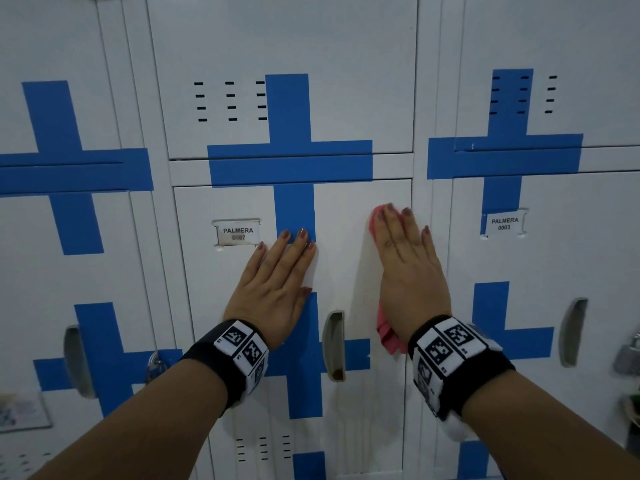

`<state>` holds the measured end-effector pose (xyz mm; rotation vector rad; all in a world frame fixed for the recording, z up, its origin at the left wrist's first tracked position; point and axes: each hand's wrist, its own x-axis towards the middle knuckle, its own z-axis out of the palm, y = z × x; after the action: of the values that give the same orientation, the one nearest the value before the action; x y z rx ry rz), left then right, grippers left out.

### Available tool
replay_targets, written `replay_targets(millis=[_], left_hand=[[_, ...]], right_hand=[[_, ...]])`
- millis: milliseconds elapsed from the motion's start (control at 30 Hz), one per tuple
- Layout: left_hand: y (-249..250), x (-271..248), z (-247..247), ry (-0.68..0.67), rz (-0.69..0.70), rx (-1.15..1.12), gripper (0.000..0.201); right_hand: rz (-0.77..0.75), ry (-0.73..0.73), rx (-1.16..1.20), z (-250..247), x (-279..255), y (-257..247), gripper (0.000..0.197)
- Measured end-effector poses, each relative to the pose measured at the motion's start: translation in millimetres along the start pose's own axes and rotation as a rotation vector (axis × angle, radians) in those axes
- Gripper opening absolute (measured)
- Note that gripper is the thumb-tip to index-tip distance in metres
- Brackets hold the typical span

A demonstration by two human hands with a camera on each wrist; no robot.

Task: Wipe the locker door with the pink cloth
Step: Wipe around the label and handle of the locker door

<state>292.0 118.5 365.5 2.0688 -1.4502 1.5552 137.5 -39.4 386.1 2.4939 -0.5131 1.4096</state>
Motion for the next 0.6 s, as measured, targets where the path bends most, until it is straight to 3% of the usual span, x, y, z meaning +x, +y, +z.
replay_targets(millis=[100, 200, 367, 600], left_hand=[[0, 1, 1, 0.006, 0.005, -0.011, 0.058], [-1, 0, 2, 0.017, -0.001, -0.018, 0.059], [-1, 0, 1, 0.013, 0.000, -0.017, 0.060], [-1, 0, 0, 0.005, -0.003, -0.013, 0.059]], right_hand=[[0.117, 0.021, 0.077, -4, 7, 0, 0.088], [0.139, 0.022, 0.109, -4, 7, -5, 0.086], [0.027, 0.002, 0.069, 4, -6, -15, 0.090], [-0.169, -0.143, 0.015, 10, -27, -19, 0.088]])
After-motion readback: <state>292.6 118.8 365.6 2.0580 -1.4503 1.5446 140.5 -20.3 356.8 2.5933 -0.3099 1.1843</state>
